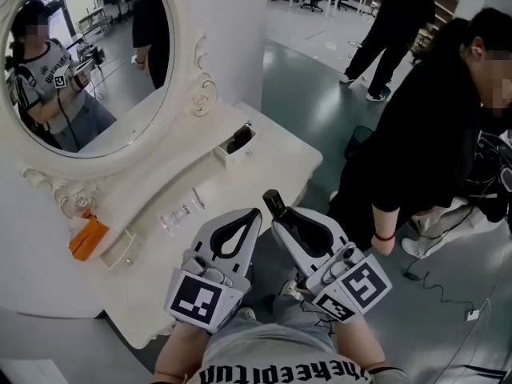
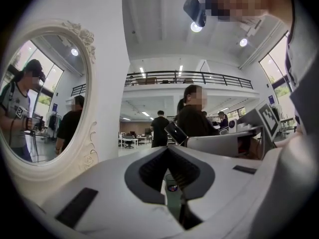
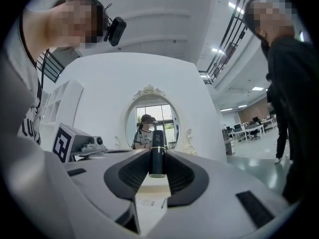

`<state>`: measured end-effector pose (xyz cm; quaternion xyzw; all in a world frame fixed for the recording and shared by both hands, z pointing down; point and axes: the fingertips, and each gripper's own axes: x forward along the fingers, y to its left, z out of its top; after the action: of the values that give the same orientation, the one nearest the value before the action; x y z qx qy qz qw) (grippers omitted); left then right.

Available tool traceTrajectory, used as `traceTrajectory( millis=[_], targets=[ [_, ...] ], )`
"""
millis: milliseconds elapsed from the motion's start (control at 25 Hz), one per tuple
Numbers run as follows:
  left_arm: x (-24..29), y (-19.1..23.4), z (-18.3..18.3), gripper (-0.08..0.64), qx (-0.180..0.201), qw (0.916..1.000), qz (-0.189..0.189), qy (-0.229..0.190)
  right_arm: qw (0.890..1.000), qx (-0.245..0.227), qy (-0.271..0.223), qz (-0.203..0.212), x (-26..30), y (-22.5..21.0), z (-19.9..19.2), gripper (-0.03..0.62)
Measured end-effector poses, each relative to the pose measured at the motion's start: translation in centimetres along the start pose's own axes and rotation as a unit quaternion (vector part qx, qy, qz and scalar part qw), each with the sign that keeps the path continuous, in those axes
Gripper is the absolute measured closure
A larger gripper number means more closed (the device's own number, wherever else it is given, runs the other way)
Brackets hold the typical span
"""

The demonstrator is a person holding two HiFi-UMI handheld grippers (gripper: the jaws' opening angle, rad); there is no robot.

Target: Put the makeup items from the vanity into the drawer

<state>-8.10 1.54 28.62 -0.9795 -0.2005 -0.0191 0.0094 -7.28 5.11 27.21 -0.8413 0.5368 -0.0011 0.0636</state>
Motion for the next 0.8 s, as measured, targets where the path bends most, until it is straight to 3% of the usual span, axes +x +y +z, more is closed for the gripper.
traceTrajectory(
  millis=[800],
  targets=[
    [9.9, -2.5, 0.7, 0.518, 0.008, 0.9989, 0.046, 0.005, 0.999, 0.005, -0.004, 0.051, -1.7, -10.1, 1.6, 0.472]
  ],
)
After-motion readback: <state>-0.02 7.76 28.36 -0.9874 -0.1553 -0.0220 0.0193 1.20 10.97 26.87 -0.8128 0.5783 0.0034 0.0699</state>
